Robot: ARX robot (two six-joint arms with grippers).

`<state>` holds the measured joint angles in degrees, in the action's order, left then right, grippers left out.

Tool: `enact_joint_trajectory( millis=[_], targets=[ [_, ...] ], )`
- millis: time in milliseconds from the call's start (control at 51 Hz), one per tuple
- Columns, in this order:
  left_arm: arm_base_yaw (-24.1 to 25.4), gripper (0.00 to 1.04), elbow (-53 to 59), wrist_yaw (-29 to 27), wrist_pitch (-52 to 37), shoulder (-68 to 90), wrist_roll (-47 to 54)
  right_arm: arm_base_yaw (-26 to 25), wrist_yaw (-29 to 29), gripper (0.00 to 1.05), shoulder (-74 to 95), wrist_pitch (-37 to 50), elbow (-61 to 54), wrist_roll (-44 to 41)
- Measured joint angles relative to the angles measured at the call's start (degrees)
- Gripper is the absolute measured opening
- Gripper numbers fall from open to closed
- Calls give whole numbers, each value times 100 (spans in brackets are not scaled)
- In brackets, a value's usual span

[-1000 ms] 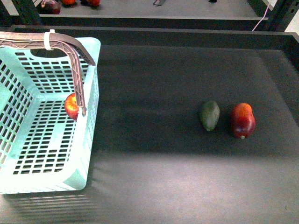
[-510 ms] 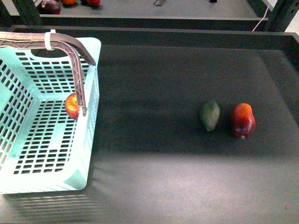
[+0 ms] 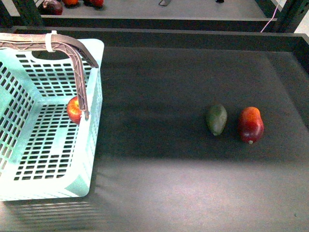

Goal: Pick apple with right arm and hold basket with left

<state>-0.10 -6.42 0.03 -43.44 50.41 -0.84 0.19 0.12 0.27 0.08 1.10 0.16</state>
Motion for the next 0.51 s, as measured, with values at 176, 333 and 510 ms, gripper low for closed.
enact_joint_trajectory(
  millis=[176, 333, 510],
  targets=[
    [0, 3, 225, -2, 391, -610, 2, 0, 0, 96, 0, 0, 0, 0],
    [0, 3, 501, 0, 310, -855, 2, 0, 0, 96, 0, 0, 0, 0],
    [0, 3, 555, -2, 857, -1451, 15, 0, 0, 96, 0, 0, 0, 0]
  ],
)
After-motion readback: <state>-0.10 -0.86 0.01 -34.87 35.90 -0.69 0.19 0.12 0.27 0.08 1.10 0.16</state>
